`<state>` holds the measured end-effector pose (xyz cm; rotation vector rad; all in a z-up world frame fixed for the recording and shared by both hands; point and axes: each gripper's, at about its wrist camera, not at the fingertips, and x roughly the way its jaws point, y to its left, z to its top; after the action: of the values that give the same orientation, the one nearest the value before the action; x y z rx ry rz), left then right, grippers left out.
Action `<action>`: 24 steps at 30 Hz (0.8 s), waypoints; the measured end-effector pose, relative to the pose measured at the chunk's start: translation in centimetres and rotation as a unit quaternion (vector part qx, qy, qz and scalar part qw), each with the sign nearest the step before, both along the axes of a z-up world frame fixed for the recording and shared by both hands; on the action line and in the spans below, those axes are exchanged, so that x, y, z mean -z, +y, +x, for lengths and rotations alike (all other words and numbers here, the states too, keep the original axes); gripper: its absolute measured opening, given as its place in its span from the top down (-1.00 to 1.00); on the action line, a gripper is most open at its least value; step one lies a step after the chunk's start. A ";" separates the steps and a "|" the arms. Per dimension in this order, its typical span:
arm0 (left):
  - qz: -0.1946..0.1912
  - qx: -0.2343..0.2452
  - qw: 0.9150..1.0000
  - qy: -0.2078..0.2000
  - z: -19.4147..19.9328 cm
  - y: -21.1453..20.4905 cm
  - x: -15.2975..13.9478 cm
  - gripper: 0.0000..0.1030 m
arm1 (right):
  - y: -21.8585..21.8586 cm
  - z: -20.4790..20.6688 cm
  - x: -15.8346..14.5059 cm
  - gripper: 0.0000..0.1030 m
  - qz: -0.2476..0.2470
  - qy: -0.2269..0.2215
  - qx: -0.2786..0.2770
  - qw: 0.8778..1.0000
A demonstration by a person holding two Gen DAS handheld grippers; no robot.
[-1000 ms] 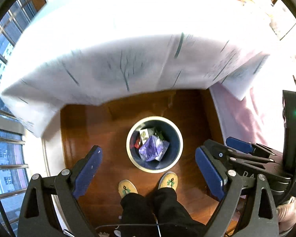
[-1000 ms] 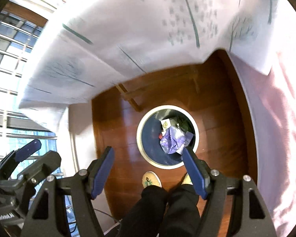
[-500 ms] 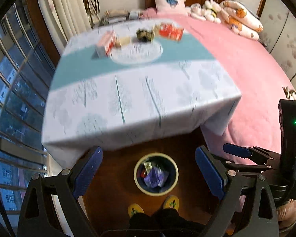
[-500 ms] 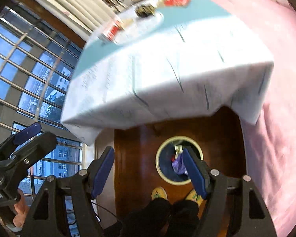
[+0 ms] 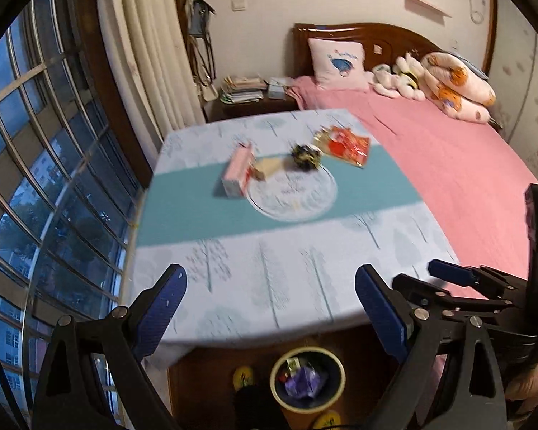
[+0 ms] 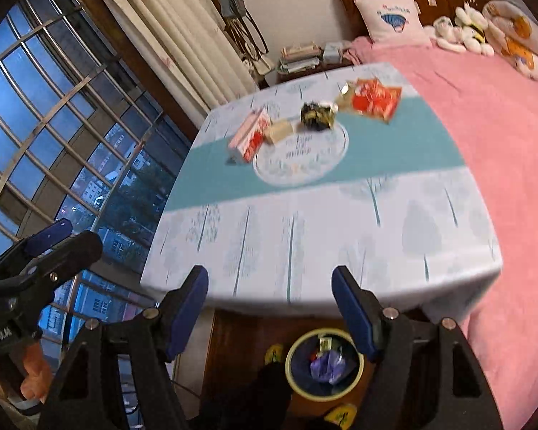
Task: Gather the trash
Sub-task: 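Raise both tools from the bin back toward the table, then grasp the pink drink carton with the left gripper while the right grasps the black-gold wrapper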
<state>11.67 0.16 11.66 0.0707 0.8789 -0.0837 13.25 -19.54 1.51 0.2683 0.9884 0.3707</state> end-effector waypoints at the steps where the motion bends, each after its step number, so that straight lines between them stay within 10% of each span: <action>1: -0.003 -0.001 1.000 0.002 1.3 0.7 0.2 -0.83 | 0.3 0.7 -0.1 -0.39 -0.003 -0.003 0.001 1.000; 16: -0.035 0.050 0.990 0.127 27.2 6.6 11.4 -0.82 | 5.0 17.9 3.5 -0.39 -0.037 0.035 0.128 0.990; 24: -0.049 0.054 0.978 0.196 34.8 6.1 18.4 -0.82 | 6.1 26.1 7.4 -0.39 -0.052 0.057 0.173 0.982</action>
<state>46.44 6.25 -6.69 0.0102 1.2638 -0.2489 39.39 -13.44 -5.92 0.3633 1.0487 -0.0140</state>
